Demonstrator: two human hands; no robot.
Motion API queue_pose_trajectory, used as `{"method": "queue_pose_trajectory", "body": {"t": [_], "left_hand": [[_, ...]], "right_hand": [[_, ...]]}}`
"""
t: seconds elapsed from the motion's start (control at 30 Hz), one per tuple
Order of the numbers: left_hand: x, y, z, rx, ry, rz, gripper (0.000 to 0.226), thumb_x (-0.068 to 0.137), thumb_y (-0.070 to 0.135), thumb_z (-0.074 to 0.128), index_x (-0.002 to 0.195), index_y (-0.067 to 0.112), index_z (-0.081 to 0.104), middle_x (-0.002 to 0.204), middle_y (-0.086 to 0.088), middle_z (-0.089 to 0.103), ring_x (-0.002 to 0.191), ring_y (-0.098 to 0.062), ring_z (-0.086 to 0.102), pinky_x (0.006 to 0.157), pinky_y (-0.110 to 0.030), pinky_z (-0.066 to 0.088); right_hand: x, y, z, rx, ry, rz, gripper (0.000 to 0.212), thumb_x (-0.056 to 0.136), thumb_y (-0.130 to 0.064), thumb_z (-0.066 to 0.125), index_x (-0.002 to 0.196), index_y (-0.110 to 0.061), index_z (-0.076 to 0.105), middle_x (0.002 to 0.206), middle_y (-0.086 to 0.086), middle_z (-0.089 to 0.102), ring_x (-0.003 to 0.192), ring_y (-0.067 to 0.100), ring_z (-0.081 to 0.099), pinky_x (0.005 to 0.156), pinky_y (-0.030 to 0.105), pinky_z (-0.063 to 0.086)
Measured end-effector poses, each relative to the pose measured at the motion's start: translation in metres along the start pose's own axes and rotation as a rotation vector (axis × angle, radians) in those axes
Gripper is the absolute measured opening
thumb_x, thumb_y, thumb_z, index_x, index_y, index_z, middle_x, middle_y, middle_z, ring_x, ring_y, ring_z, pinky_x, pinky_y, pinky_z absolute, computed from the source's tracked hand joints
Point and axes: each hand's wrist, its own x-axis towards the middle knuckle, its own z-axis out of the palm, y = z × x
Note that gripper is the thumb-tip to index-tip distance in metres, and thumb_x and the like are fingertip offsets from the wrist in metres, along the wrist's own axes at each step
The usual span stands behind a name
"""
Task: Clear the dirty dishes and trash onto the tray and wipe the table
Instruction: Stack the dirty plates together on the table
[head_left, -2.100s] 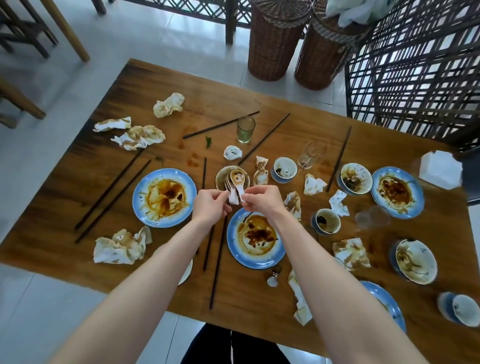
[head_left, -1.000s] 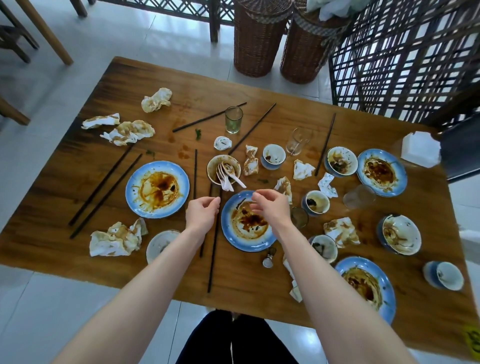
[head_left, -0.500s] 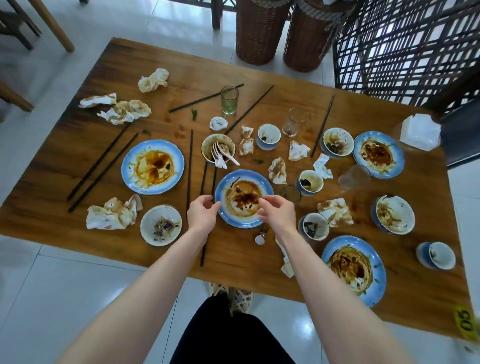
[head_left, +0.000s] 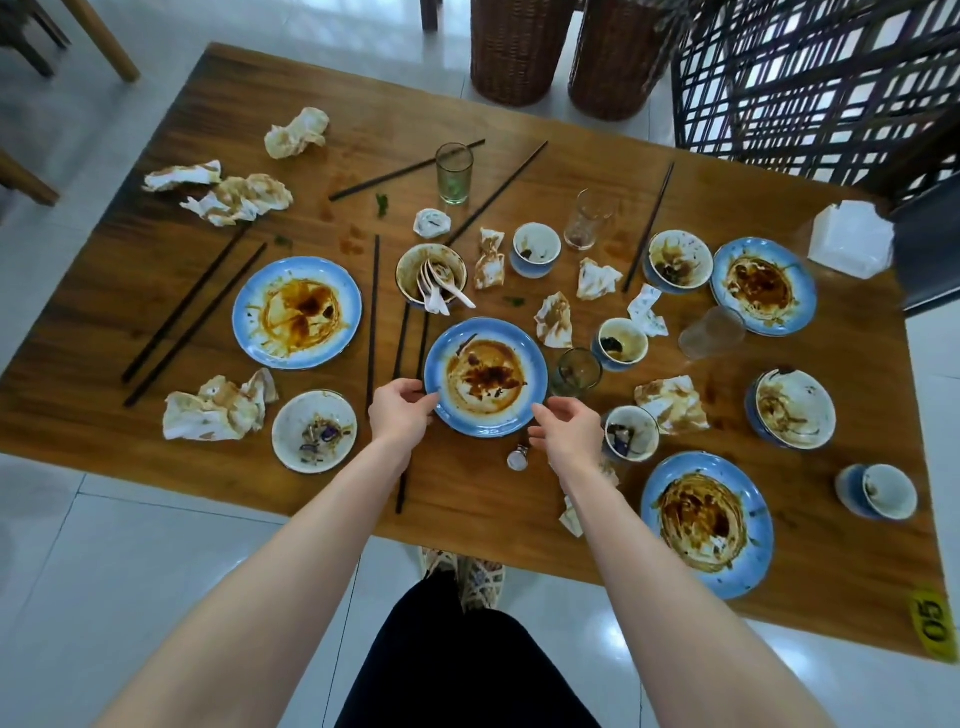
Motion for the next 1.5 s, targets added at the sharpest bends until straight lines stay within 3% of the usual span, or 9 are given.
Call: {"method": "queue_pose_trajectory", "body": {"t": [0.17, 0.33, 0.77, 1.07, 1.23, 1.37, 1.5], "left_hand": [[0.004, -0.002, 0.001, -0.03, -0.008, -0.014, 0.035, 0.086, 0.008, 0.069, 0.121, 0.007, 0.061, 0.09, 0.005, 0.059, 0.083, -0.009, 0.061, 0.064, -0.017, 0.053], [0.003, -0.003, 0.001, -0.026, 0.001, 0.015, 0.029, 0.087, 0.006, 0.068, 0.115, 0.008, 0.061, 0.094, 0.002, 0.061, 0.091, -0.014, 0.063, 0.072, -0.023, 0.056], [-0.025, -0.003, -0.02, -0.116, 0.05, 0.054, 0.027, 0.087, 0.004, 0.068, 0.113, 0.007, 0.062, 0.103, -0.007, 0.064, 0.092, -0.016, 0.064, 0.07, -0.022, 0.056], [-0.043, -0.001, -0.046, -0.158, 0.125, 0.071, 0.029, 0.086, 0.004, 0.069, 0.115, 0.006, 0.062, 0.092, -0.001, 0.063, 0.084, -0.011, 0.063, 0.068, -0.023, 0.056], [-0.039, 0.004, -0.073, -0.174, 0.184, 0.095, 0.026, 0.086, 0.007, 0.07, 0.112, 0.009, 0.064, 0.087, 0.004, 0.062, 0.078, -0.008, 0.063, 0.056, -0.014, 0.052], [-0.025, 0.009, -0.104, -0.2, 0.202, 0.128, 0.021, 0.086, 0.005, 0.069, 0.107, 0.007, 0.065, 0.087, 0.001, 0.063, 0.08, -0.01, 0.064, 0.06, -0.017, 0.052], [0.006, 0.014, -0.146, -0.21, 0.214, 0.128, 0.017, 0.086, 0.005, 0.07, 0.101, 0.009, 0.064, 0.087, -0.002, 0.063, 0.08, -0.013, 0.064, 0.06, -0.02, 0.053]], "right_hand": [[0.005, 0.003, 0.007, 0.005, 0.009, 0.025, 0.032, 0.09, -0.015, 0.066, 0.119, -0.004, 0.06, 0.083, -0.002, 0.063, 0.065, 0.012, 0.066, 0.06, 0.022, 0.056], [0.005, 0.006, 0.006, 0.009, 0.036, 0.004, 0.023, 0.09, -0.011, 0.065, 0.112, -0.006, 0.063, 0.08, -0.003, 0.064, 0.06, 0.009, 0.064, 0.059, 0.019, 0.055], [-0.022, -0.004, -0.002, 0.026, -0.018, -0.078, 0.026, 0.091, -0.013, 0.064, 0.116, -0.009, 0.061, 0.085, -0.002, 0.065, 0.063, 0.011, 0.065, 0.056, 0.019, 0.054], [-0.045, -0.019, 0.004, 0.043, -0.073, -0.15, 0.023, 0.091, -0.014, 0.064, 0.113, -0.01, 0.061, 0.085, -0.004, 0.064, 0.066, 0.014, 0.066, 0.057, 0.022, 0.055], [-0.055, -0.034, 0.024, 0.062, -0.113, -0.21, 0.017, 0.09, -0.015, 0.065, 0.107, -0.013, 0.063, 0.088, -0.005, 0.064, 0.069, 0.012, 0.065, 0.054, 0.017, 0.053], [-0.062, -0.054, 0.057, 0.092, -0.145, -0.25, 0.005, 0.09, -0.015, 0.065, 0.093, -0.018, 0.062, 0.085, -0.002, 0.066, 0.067, 0.012, 0.066, 0.053, 0.018, 0.052], [-0.064, -0.076, 0.107, 0.102, -0.137, -0.241, 0.012, 0.089, -0.015, 0.066, 0.083, -0.024, 0.06, 0.082, -0.002, 0.067, 0.06, 0.01, 0.065, 0.051, 0.019, 0.052]]}}
